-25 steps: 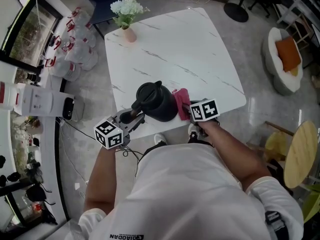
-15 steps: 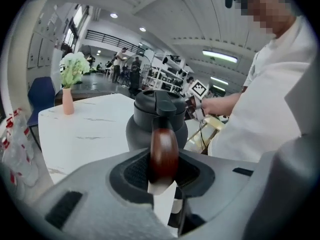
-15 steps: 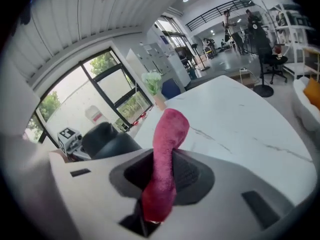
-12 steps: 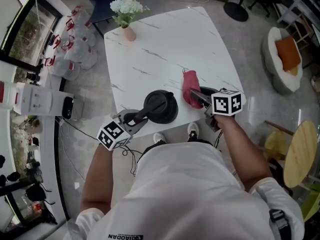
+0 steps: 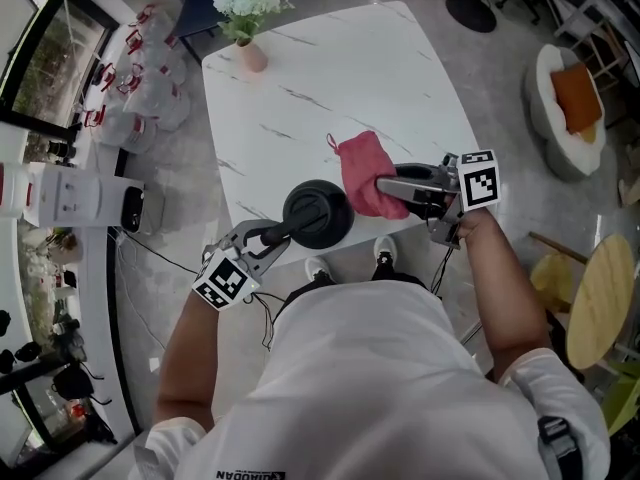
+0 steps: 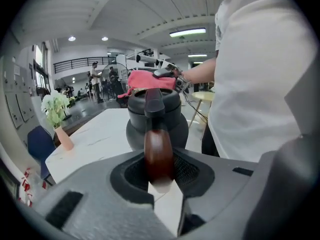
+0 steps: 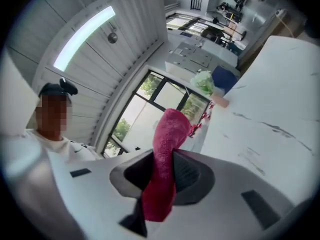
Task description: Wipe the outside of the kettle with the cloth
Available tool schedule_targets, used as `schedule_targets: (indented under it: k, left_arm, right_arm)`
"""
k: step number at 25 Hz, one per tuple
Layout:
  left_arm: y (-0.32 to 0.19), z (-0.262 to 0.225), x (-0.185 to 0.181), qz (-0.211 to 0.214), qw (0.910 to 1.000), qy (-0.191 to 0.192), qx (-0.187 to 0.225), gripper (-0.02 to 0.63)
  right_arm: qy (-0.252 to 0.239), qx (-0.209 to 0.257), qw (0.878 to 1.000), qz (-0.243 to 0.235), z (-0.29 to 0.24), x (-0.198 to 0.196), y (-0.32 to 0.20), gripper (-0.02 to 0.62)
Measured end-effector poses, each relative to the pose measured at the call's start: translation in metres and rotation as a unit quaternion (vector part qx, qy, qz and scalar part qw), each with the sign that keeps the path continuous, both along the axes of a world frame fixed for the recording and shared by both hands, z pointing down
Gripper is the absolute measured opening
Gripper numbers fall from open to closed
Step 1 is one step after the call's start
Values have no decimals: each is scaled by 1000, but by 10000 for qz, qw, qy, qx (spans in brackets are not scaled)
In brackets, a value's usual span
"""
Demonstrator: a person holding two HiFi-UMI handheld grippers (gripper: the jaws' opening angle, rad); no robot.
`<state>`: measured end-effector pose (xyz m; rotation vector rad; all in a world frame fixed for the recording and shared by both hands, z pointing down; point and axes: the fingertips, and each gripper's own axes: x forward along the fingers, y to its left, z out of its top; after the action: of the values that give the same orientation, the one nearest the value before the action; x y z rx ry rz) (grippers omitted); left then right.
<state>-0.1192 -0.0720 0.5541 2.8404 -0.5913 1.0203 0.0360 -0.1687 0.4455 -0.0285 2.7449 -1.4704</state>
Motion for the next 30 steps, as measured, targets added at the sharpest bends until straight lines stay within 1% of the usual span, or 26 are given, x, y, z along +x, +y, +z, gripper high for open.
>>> schedule_targets:
  k: [3,5,7,9,11,13,15,17,20,22,25,30]
  left_arm:
    - [5,2,-2,211,9991,-175,332,100]
    - [9,3,-2,367,9975,-308,523,100]
    - [12,2,-1,496,9956,-416,679,101]
    - [14,1,2,650,9929,-534,847,101]
    - [17,0,6,854,9884,-692,1049,101]
    - [20,0,8,1027,9836,-835,1225,101]
    - [22,0,8,1111,9806,-919,1324,101]
    - [23,0,9,1141,9791,-969,1376,101]
    - [24,-1,12,1199,9767,-1058,1429,101]
    - [25,-2,14,1245,9751,-1121,1455,101]
    - [25,-4,18,1282,9734,-1188,1481,101]
    - [24,-4,17,1305,9721,-1217,1525,101]
  right_arm:
    - [-632,-69,9964,-554,-22,-2,10,98]
    - [-809,-136,9932,-830,-25,-4,15,98]
    - [-708,-197,9906,-1150,-17,-10,22,98]
    - [-483,-236,9867,-1531,-5,-19,33,98]
    - [-193,-209,9828,-1823,8,-29,41,98]
    - [216,-122,9806,-1943,25,-39,42,98]
    - [769,74,9785,-1911,45,-46,40,98]
    - [1325,329,9745,-1780,65,-50,36,98]
    - [1884,581,9680,-1551,86,-51,31,98]
    - [2243,706,9609,-1464,99,-49,27,97]
    - [2741,691,9500,-1324,121,-45,21,97]
    - [3298,508,9377,-968,157,-37,12,97]
